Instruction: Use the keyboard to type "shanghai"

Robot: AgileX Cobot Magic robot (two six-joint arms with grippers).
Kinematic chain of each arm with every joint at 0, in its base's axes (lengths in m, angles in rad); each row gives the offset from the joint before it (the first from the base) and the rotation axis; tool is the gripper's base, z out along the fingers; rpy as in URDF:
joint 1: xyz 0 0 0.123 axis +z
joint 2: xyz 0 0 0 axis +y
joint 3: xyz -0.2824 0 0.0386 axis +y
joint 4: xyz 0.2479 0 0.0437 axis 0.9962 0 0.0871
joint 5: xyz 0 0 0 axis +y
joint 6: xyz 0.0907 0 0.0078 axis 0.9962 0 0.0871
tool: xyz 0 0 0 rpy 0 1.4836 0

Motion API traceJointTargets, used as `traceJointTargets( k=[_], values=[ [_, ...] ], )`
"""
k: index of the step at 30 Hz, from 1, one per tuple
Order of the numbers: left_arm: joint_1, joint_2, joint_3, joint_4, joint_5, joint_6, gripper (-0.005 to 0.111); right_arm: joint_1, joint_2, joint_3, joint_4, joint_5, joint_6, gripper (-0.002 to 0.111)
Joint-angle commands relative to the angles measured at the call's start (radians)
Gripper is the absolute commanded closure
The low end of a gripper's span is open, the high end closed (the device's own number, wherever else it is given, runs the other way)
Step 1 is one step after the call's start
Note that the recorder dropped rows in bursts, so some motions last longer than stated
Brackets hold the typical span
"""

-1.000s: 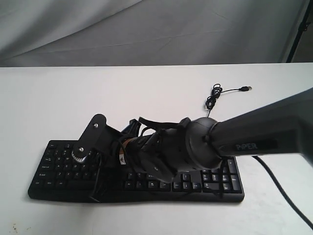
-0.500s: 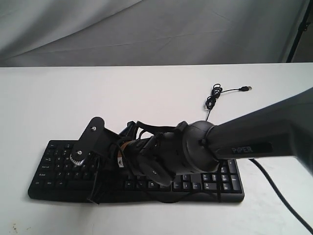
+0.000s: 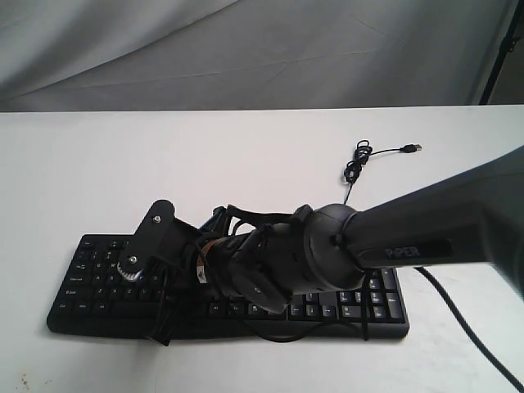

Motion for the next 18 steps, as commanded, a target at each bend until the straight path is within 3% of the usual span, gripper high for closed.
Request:
traceJointTargets(
  k=[1,18],
  values=[
    [-0.004,-0.003,0.004,0.005,-0.003,-0.003,0.107,0.005,0.005,0.004,-0.003,0.030,-0.006,0.108],
    [-0.004,-0.003,0.004,0.005,-0.003,-0.003,0.107,0.010,-0.046,0.004,-0.007,-0.029,-0.018,0.108]
  ],
)
